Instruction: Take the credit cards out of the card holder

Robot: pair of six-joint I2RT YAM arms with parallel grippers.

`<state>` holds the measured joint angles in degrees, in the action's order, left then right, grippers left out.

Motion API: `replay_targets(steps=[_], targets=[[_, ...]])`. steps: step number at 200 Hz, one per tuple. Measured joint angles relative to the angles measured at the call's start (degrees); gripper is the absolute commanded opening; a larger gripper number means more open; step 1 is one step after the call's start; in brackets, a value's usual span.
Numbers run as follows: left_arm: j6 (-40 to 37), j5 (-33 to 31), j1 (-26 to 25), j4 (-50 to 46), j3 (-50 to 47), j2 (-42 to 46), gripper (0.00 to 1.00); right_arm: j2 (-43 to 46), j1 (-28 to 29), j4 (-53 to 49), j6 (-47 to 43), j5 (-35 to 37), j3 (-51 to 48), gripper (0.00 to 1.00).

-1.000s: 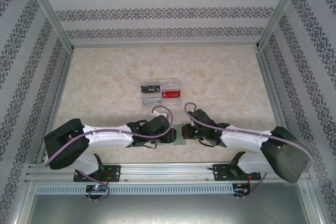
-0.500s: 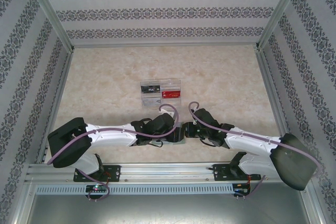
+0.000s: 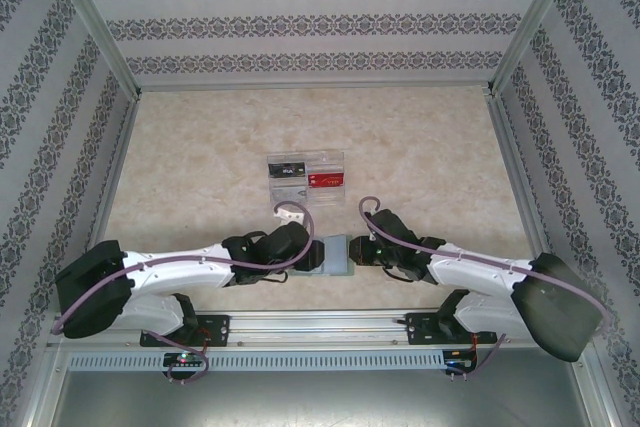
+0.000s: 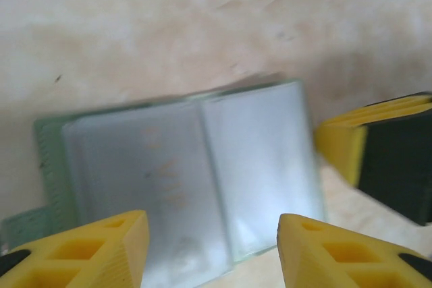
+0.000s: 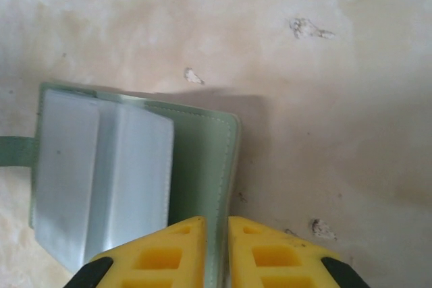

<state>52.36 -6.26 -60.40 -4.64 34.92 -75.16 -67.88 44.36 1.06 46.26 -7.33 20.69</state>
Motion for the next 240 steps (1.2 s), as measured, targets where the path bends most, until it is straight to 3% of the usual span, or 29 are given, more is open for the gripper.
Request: replay_targets(steps=[146,164,188,240], targets=[[0.8,3.9,0.1,3.9,-0.8,-6.6,0.53,-4.5,0.0,2.6,0.0,0.0,-0.2,0.15],[0.5,4.5,0.1,3.9,-0.7,-6.6,0.57,-4.5,0.0,2.7,0.0,0.0,-0.2,0.15],[0.3,5.3,0.1,4.0,-0.1,-6.6,0.72,-4.5,0.0,2.7,0.0,0.0,-0.2,0.14],[-1.1,6.4,0.0,4.0,3.0,-6.6,0.70,-4.5,0.0,2.6,0.0,0.0,-0.2,0.14]])
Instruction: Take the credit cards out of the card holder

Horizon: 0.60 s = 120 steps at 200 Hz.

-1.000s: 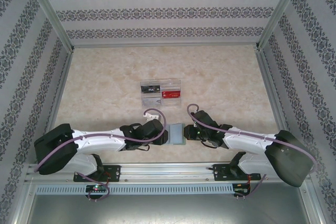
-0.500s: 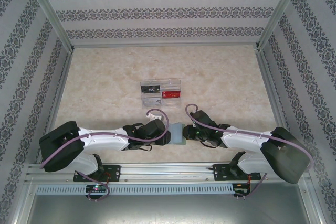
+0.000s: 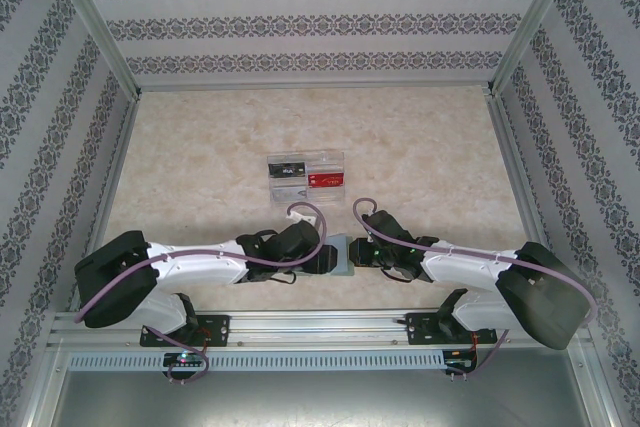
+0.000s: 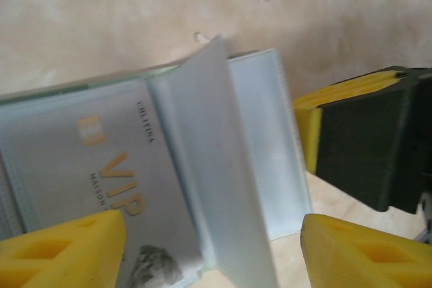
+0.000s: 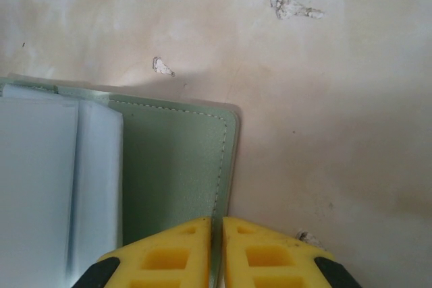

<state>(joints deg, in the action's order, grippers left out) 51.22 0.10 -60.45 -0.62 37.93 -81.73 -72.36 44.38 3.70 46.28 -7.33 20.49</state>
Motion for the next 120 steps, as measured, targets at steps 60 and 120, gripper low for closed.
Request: replay_targets(steps=[60,120], targets=[[-0.9,2.7,-0.4,2.0,2.1,-3.6,0.57,0.6,0.0,-0.3,0.0,0.0,0.0,0.15],[-1.5,1.9,-1.0,1.6,3.3,-3.7,0.47,7.2,0.0,-2.7,0.0,1.0,0.0,0.24]])
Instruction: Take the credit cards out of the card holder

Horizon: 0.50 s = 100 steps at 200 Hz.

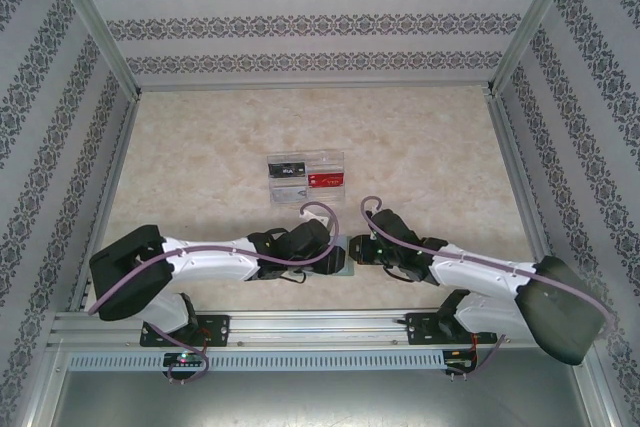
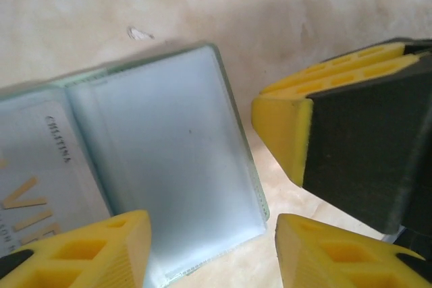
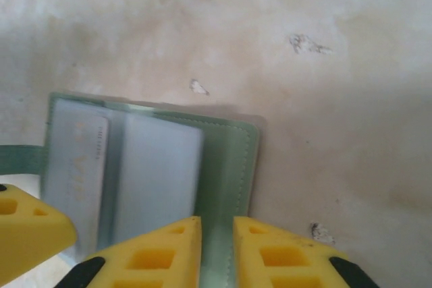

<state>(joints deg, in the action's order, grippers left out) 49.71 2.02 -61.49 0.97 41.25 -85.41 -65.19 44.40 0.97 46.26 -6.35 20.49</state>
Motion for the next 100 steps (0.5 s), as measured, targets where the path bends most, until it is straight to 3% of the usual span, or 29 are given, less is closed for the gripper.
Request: replay_targets(steps=[23,70,100], targets=[[-0.3,-3.0,0.4,-1.8,-1.2,5.9,0.43,2.8,0.1,-1.2,-0.2,0.0,0.0,0.26],[-0.1,-6.6,4.2,-5.3,-6.8,13.1,0.22,4.5,2.9,-2.1,-0.2,-0.3,2.2,0.22],[0.0,-6.8,5.4,-5.9,-10.8,13.0,0.21,0.6,5.9,-0.4,0.2,-1.0,4.8,0.20]])
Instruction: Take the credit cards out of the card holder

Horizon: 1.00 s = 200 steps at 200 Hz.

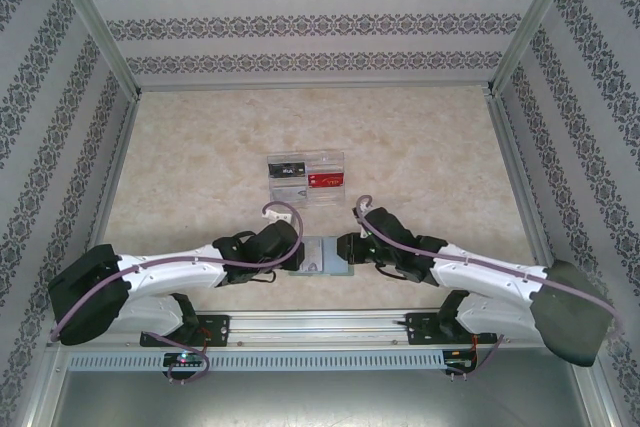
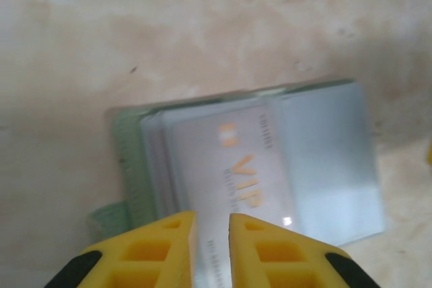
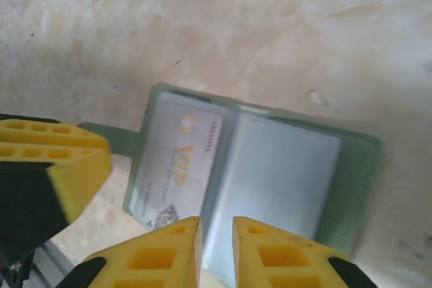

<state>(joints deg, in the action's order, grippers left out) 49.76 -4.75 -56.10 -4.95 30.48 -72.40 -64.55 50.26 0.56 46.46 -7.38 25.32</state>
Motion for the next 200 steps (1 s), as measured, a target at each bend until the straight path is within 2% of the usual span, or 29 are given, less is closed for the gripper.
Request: replay_targets(steps=[71,200], targets=[[0.6,1.1,0.0,2.4,-1.9,-2.3,0.20,-11.5,2.0,5.6,3.1,-2.7,2.1,0.18],[0.9,2.4,0.1,4.1,-1.9,-5.4,0.16,-17.8,2.0,10.5,4.7,-4.3,2.5,0.20]])
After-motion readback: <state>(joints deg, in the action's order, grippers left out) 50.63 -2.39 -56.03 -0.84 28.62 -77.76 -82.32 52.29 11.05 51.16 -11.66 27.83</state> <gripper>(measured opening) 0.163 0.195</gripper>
